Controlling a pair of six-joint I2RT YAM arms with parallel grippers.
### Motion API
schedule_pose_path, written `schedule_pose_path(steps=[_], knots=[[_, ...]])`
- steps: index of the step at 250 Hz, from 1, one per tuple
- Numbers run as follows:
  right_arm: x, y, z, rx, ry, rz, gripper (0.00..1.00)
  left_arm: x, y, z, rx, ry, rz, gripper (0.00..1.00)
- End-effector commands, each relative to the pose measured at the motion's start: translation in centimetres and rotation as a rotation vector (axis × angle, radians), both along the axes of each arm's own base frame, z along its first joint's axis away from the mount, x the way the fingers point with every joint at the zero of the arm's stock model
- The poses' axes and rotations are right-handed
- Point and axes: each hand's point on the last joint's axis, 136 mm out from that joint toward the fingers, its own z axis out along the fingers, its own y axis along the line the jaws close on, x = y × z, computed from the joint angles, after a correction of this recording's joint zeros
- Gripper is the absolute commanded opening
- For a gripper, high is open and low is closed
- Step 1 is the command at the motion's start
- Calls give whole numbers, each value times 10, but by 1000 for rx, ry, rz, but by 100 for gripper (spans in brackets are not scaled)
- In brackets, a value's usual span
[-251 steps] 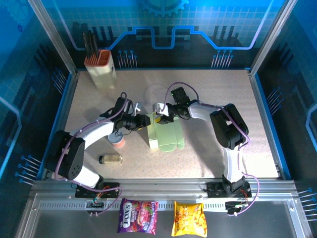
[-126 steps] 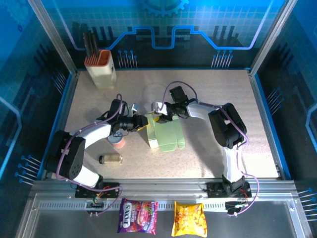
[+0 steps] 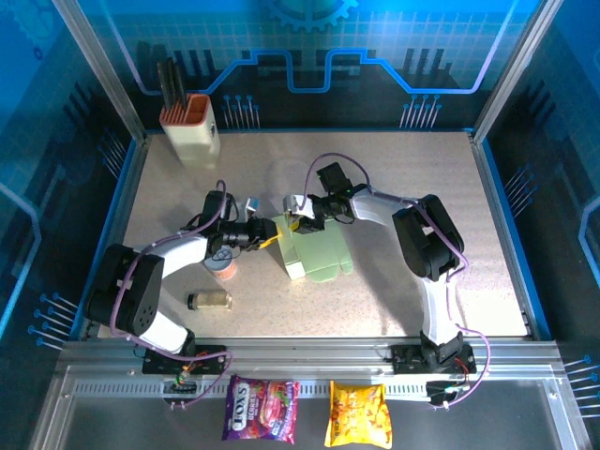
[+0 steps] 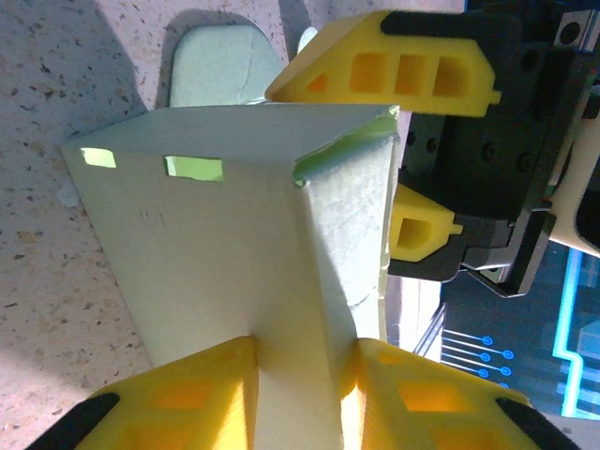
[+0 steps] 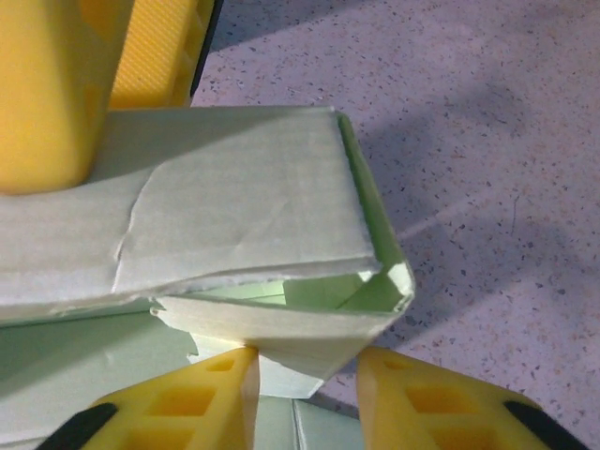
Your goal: Fold the paper box
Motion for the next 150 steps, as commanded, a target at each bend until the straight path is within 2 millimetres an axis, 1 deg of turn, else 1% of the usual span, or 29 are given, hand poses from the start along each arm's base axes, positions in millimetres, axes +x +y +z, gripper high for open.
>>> schedule_pose_path(steps=[1, 14, 48, 77, 117, 150], knots=[[-17, 12, 2, 25, 49, 63, 30, -5, -1, -3, -35, 14, -22, 31], [-19, 11, 3, 23, 52, 59, 29, -5, 1, -3, -24, 14, -17, 34], [-28, 9, 10, 27, 74, 52, 29, -4, 12, -6, 67, 17, 4, 47], [-40, 10, 14, 37, 95, 43, 29, -4, 17, -5, 123, 8, -3, 51], [-61, 12, 12, 7, 120, 15, 29, -4, 14, -2, 119, 4, -36, 51], [-77, 13, 15, 14, 142, -29, 29, -7, 9, -2, 95, 16, -78, 50]])
